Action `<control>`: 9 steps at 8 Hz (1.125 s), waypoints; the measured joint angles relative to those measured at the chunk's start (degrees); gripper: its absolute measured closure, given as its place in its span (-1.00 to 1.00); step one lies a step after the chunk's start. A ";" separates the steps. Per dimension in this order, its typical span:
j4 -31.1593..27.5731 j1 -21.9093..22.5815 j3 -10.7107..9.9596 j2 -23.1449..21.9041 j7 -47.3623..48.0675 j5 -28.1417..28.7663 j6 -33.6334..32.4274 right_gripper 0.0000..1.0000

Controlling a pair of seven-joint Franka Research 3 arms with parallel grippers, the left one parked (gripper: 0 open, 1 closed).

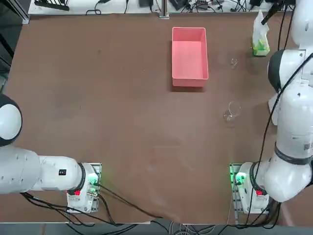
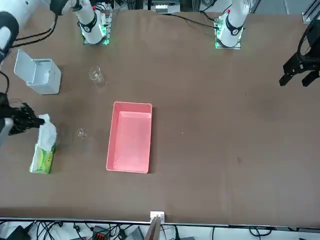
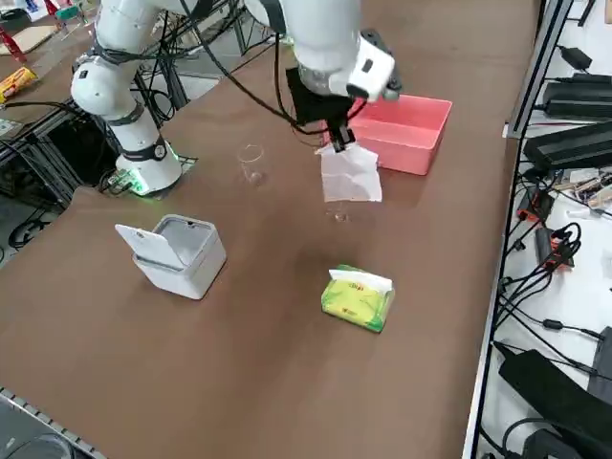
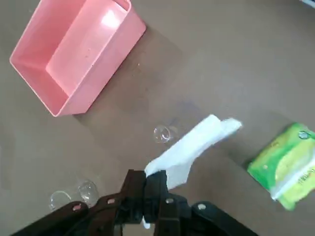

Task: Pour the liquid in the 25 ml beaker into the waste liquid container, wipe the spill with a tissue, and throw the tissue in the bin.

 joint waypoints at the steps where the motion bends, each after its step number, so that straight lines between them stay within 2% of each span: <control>1: -0.07 0.46 -0.53 0.00 0.00 -0.07 -0.01 0.96; 5: -0.55 0.51 -0.70 0.26 0.00 -0.09 0.03 0.96; 9: -0.55 0.50 -1.72 0.29 0.00 -0.09 0.09 0.96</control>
